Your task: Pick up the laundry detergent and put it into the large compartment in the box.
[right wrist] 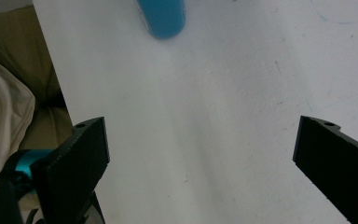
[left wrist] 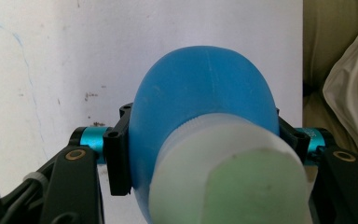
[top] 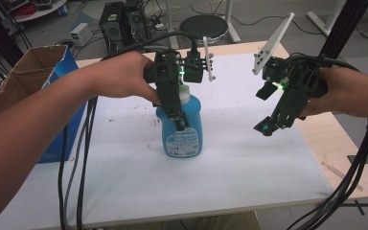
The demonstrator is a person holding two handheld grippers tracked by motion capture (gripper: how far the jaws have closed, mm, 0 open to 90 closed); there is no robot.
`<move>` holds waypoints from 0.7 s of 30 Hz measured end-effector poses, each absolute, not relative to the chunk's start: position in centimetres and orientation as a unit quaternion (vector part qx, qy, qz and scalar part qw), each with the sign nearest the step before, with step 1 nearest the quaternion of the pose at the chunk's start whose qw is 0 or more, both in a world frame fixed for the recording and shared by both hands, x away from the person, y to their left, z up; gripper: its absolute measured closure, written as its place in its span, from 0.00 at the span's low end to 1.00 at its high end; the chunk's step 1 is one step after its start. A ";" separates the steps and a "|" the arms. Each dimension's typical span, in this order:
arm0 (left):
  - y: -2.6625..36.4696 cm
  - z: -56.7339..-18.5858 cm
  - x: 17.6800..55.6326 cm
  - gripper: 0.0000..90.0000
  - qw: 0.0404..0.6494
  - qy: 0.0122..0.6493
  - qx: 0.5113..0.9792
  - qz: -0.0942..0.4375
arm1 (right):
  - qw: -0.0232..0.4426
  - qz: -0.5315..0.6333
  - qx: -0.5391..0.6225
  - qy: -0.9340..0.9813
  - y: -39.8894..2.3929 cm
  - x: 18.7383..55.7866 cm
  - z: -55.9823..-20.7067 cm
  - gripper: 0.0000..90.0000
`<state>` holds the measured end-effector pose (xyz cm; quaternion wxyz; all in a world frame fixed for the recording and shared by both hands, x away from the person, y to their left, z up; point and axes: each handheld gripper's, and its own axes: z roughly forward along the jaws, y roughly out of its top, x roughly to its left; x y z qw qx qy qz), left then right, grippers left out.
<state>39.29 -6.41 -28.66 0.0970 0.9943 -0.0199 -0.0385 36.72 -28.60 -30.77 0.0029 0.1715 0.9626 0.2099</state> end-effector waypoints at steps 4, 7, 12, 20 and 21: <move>-5.8 -27.3 39.1 0.42 0.108 -0.012 0.993 -0.044 | 0.003 0.210 0.170 0.963 -28.8 36.8 -30.9 0.03; -5.3 -25.6 38.9 0.42 0.110 -0.002 0.993 -0.034 | 0.003 0.211 0.171 0.962 -28.9 36.8 -30.8 0.03; -4.1 -22.7 38.7 0.42 0.111 0.026 0.993 -0.004 | 0.002 0.210 0.170 0.963 -28.8 36.7 -30.8 0.03; -1.2 -17.7 38.7 0.42 0.123 0.085 0.988 0.028 | 0.003 0.210 0.166 0.963 -28.7 36.6 -30.8 0.03; -0.7 -17.0 38.7 0.42 0.123 0.092 0.988 0.030 | 0.003 0.211 0.166 0.963 -28.7 36.6 -30.8 0.03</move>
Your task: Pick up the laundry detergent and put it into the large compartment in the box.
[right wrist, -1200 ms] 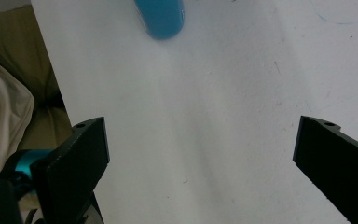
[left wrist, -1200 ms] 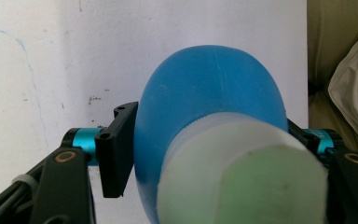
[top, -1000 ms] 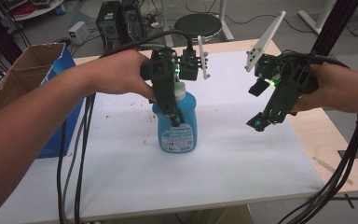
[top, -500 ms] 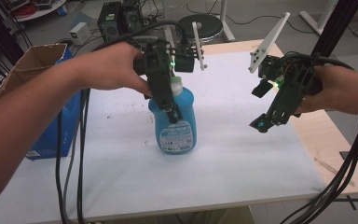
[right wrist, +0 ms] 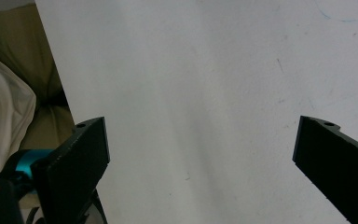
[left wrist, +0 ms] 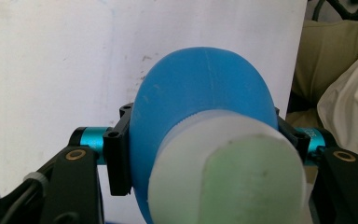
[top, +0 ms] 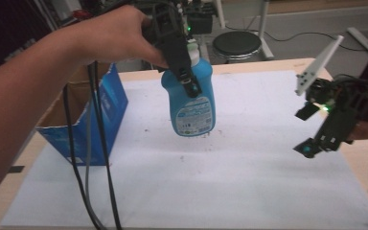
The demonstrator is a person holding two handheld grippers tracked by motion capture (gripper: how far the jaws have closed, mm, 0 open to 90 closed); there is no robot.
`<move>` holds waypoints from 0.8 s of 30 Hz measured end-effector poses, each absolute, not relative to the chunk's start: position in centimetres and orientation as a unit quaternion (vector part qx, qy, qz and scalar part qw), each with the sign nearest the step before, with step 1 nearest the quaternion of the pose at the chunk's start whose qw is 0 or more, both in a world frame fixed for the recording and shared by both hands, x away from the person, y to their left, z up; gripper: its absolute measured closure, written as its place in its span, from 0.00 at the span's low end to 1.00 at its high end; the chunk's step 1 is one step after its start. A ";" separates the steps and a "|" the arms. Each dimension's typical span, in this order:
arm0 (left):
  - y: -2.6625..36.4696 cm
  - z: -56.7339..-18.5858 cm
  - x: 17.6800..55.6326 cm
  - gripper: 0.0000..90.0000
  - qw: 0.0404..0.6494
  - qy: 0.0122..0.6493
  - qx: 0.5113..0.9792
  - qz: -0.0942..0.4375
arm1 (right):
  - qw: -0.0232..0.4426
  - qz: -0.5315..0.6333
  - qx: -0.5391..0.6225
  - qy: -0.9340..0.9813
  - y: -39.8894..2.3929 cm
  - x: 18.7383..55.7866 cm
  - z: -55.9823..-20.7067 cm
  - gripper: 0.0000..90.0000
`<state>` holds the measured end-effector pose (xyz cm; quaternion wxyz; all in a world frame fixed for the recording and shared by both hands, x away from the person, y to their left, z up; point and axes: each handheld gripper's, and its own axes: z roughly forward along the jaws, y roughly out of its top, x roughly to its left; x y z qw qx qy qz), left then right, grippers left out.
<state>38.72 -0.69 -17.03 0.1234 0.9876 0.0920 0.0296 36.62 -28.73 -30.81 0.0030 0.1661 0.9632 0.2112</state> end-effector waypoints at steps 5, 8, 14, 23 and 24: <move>1.9 -14.0 38.8 0.42 0.129 0.123 0.983 0.043 | 0.000 0.210 0.164 0.964 -28.6 36.7 -30.9 0.03; 3.6 -12.4 38.9 0.42 0.130 0.139 0.981 0.046 | -0.001 0.212 0.164 0.963 -28.4 36.8 -30.9 0.03; 7.4 -10.1 38.9 0.42 0.136 0.178 0.973 0.054 | -0.002 0.213 0.161 0.964 -28.2 37.1 -31.0 0.03; 12.5 -9.0 39.1 0.42 0.135 0.233 0.961 0.055 | -0.005 0.216 0.158 0.963 -28.0 37.3 -31.1 0.03; 13.0 -8.8 39.1 0.42 0.136 0.239 0.960 0.056 | -0.006 0.216 0.160 0.963 -28.0 37.3 -31.1 0.03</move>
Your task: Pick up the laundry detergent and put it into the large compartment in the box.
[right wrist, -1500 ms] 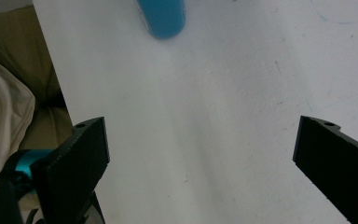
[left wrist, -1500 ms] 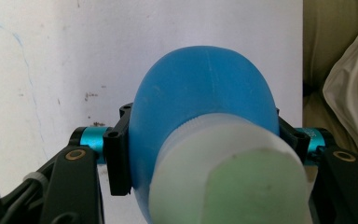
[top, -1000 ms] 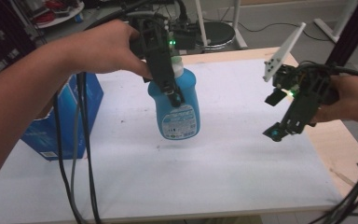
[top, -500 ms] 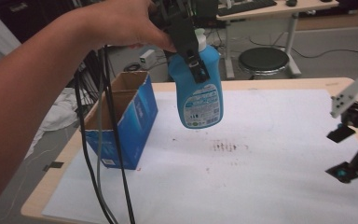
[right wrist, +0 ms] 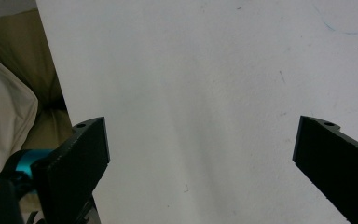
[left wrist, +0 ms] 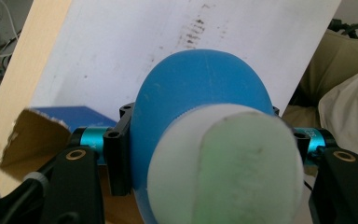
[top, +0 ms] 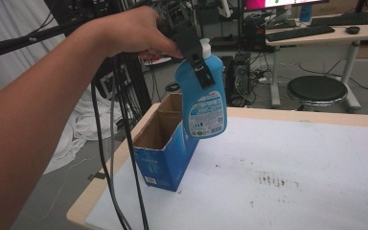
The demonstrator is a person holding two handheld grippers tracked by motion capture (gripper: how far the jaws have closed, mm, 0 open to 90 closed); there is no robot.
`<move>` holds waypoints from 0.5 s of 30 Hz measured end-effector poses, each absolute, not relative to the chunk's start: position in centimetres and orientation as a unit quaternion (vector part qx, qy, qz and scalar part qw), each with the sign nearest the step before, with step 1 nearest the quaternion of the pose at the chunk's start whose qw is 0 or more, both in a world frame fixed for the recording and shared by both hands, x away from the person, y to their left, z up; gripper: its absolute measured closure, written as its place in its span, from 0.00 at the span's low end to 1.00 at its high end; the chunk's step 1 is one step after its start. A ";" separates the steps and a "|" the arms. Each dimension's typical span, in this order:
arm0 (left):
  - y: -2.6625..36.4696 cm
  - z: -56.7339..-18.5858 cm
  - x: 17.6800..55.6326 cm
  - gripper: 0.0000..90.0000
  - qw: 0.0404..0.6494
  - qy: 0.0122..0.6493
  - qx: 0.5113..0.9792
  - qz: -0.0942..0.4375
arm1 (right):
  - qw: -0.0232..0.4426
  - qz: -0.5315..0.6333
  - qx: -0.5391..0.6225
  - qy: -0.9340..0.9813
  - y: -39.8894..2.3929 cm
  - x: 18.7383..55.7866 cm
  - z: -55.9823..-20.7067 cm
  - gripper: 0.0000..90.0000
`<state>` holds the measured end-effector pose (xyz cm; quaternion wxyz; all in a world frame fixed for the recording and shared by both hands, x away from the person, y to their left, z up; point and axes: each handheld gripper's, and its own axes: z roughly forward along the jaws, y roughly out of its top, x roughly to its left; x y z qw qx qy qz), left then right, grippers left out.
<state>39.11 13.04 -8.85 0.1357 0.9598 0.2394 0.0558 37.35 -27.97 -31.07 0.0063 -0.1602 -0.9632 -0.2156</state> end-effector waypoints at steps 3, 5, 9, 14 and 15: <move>14.4 -8.4 39.1 0.42 0.137 0.255 0.955 0.061 | 0.007 -0.217 -0.159 -0.963 -28.0 37.5 -31.1 0.03; 15.4 -8.2 39.1 0.42 0.141 0.266 0.951 0.063 | 0.007 -0.217 -0.160 -0.963 -28.0 37.5 -31.1 0.03; 17.1 -7.8 39.0 0.42 0.145 0.280 0.947 0.068 | 0.008 -0.217 -0.160 -0.963 -28.0 37.6 -31.2 0.03; 18.8 -7.7 39.0 0.42 0.139 0.288 0.945 0.074 | 0.008 -0.219 -0.162 -0.962 -28.0 37.8 -31.2 0.03; 19.1 -7.7 39.0 0.42 0.137 0.291 0.944 0.074 | 0.008 -0.219 -0.164 -0.962 -28.0 37.8 -31.2 0.03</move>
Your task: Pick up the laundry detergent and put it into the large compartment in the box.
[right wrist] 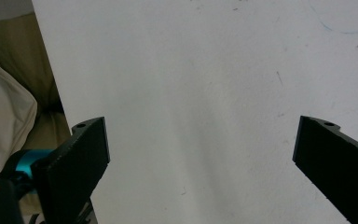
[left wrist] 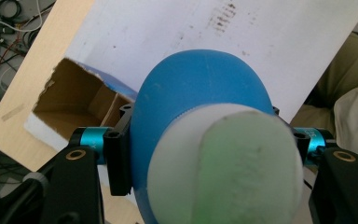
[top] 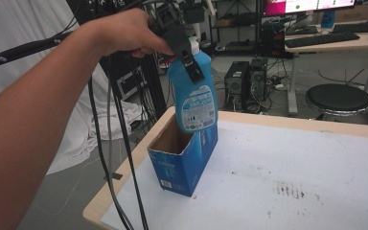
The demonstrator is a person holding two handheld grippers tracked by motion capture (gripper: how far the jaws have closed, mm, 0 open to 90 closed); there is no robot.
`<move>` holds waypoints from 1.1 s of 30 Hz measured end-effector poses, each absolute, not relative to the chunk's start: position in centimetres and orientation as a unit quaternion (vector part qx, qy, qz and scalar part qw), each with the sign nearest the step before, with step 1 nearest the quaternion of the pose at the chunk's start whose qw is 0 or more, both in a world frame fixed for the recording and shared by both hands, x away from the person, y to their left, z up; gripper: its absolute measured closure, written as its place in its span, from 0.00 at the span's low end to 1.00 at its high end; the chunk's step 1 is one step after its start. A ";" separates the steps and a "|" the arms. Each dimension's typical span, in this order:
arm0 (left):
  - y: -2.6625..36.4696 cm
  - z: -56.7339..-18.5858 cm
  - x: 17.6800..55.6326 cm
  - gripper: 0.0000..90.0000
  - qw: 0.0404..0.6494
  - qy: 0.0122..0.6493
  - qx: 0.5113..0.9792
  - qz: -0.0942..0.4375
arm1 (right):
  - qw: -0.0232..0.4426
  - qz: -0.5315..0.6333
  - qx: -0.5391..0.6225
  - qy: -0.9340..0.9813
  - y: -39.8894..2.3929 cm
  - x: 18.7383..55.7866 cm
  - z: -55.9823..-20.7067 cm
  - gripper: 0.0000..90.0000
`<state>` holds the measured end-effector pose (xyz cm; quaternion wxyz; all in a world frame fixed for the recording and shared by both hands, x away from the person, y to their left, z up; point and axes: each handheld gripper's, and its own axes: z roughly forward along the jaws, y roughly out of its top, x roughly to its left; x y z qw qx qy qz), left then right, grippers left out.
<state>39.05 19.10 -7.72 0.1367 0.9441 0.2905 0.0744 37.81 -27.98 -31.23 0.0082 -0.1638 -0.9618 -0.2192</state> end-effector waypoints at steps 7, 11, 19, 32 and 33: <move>21.1 -7.9 39.1 0.42 0.136 0.289 0.943 0.090 | 0.007 -0.221 -0.168 -0.961 -28.1 37.9 -31.2 0.03; 22.0 -8.4 39.4 0.42 0.138 0.291 0.942 0.096 | 0.007 -0.221 -0.168 -0.961 -28.0 38.0 -31.2 0.03; 23.3 -9.6 40.1 0.42 0.137 0.303 0.938 0.094 | 0.010 -0.219 -0.175 -0.960 -27.9 38.1 -31.3 0.03; 25.0 -12.8 41.0 0.42 0.128 0.304 0.940 0.084 | 0.011 -0.213 -0.181 -0.960 -27.9 38.4 -31.6 0.03; 25.1 -13.5 41.1 0.42 0.122 0.304 0.941 0.082 | 0.012 -0.213 -0.183 -0.960 -27.8 38.4 -31.6 0.03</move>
